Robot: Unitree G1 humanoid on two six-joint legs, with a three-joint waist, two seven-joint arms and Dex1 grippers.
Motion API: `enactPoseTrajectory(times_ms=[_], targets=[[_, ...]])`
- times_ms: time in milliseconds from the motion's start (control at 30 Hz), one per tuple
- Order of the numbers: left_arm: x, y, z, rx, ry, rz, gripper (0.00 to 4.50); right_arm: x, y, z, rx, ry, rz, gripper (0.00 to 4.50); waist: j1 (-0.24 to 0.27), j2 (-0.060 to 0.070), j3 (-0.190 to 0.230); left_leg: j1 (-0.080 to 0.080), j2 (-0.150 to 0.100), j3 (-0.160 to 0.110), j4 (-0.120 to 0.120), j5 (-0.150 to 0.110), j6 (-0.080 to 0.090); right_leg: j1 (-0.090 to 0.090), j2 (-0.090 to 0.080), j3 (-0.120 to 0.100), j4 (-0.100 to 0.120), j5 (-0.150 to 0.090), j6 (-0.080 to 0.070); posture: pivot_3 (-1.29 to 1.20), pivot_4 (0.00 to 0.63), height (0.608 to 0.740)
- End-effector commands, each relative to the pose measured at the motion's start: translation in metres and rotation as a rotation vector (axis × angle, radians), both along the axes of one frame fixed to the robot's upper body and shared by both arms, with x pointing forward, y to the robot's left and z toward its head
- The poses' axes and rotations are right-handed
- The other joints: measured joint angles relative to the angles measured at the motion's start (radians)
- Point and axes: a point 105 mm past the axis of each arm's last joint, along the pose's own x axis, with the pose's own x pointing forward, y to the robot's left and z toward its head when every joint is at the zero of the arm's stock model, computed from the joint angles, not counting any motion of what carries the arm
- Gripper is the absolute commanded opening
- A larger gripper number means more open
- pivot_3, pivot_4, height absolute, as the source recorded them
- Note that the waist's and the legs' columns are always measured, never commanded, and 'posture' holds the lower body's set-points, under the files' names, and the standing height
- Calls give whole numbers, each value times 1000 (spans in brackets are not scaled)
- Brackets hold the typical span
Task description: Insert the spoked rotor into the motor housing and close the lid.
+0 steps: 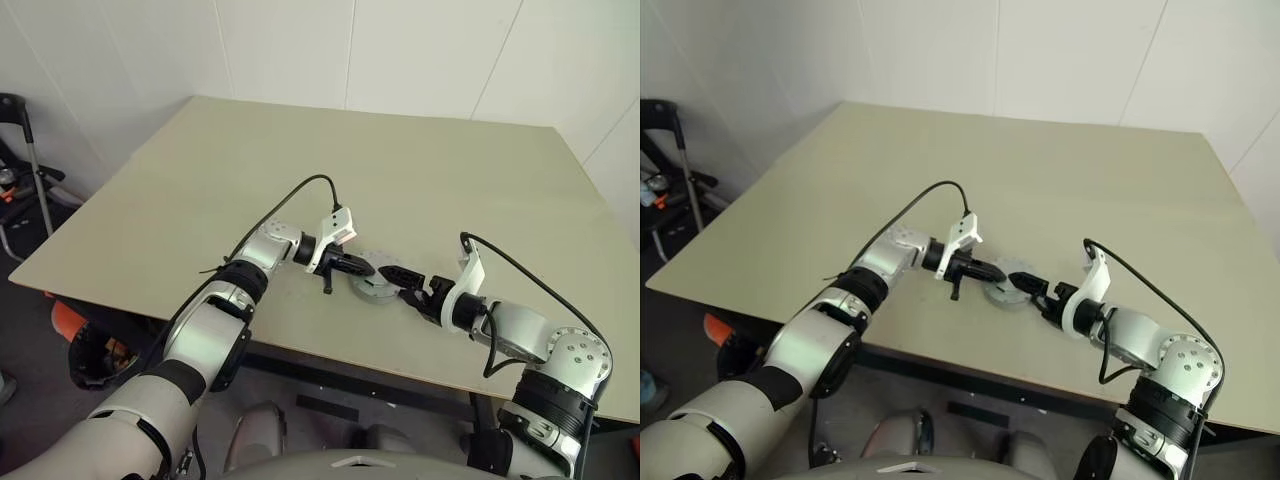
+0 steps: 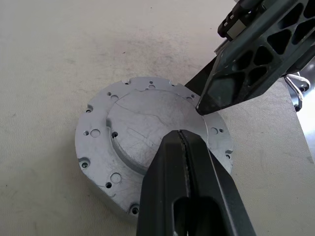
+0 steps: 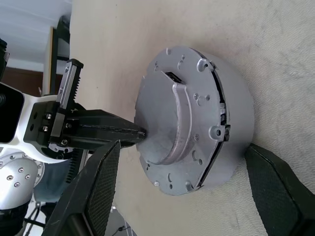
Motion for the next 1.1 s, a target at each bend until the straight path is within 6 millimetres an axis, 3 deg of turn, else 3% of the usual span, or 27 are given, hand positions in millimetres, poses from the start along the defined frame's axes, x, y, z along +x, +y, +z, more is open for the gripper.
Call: enactPoseTrajectory(times_ms=[33,233,600,867,967,1100], targets=[[3,1,6,4,-21,0,0,0,9,3,69,-4,19,4475,-1,0,0,0,0,0,0,0,0,0,0,0,0,0,0,0,0,740],[2,-1,6,2,-19,-5,0,-2,9,6,190,-4,-3,4475,-1,0,0,0,0,0,0,0,0,0,0,0,0,0,0,0,0,740],[-2,3,2,8,-6,-10,0,-5,11,40,381,-104,12,4475,-1,0,0,-2,0,0,1,0,1,-1,0,-1,-1,0,0,0,0,740],[-4,4,1,10,-1,-13,0,-4,16,37,364,-87,5,4475,0,0,0,-5,0,0,4,-1,2,-2,-1,-1,-1,0,0,0,0,740],[-3,4,1,10,-3,-11,0,-6,18,35,355,-82,15,3899,0,0,0,-6,0,0,4,-1,2,-3,-1,-1,-1,0,0,0,0,740],[-3,4,1,9,-3,-10,0,-5,15,35,343,-83,15,2656,1,0,0,-9,0,0,6,-1,2,-4,-1,-2,-1,0,0,0,0,740]])
